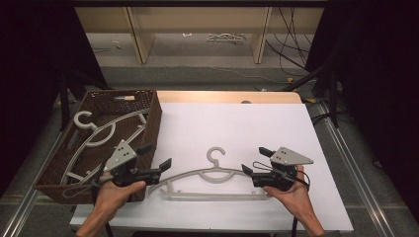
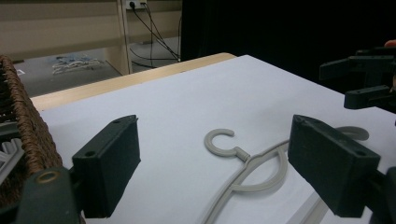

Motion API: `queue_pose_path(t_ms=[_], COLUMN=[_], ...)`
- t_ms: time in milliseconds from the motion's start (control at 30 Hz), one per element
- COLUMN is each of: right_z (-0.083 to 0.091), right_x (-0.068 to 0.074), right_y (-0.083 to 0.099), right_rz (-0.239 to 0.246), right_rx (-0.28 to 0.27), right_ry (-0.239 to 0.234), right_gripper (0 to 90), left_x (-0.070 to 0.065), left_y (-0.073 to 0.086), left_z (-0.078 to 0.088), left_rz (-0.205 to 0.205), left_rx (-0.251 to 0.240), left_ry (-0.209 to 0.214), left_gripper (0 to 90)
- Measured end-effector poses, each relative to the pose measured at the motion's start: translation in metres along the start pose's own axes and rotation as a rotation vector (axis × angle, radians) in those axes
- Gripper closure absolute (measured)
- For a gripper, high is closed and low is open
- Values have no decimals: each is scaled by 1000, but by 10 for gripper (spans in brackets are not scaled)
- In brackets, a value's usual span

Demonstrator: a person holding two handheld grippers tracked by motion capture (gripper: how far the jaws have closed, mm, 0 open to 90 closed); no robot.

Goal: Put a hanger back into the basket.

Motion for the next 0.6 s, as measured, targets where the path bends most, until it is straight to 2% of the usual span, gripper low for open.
queue_pose_path(t_ms=[67, 233, 533, 600], right_z=[-1, 0, -1, -1], right_x=[1, 1, 1, 2], right_y=[0, 0, -1, 2], right_rz=[-2, -1, 2, -4], right_rx=[-3, 3, -7, 24], right_ry=[2, 3, -5, -13], right_gripper=[169, 169, 169, 169], left_x=[-6, -11, -25, -28], left_y=[4, 11, 32, 34], left_z=[1, 0, -1, -2], left_rz=[-5, -19, -43, -53], left_rx=[-16, -19, 1, 9], left_ry=[9, 20, 48, 51], left_gripper=[159, 160, 161, 161])
Point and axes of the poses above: each handheld gripper's, and its own axes: z roughly backward along the jaws, y roughly out of its underside, x roughly to its left, the point moved 6 cm from there along -z, roughly forward along the jaws, and after that the axes turned 5 degrees about z, right-handed, at the moved point
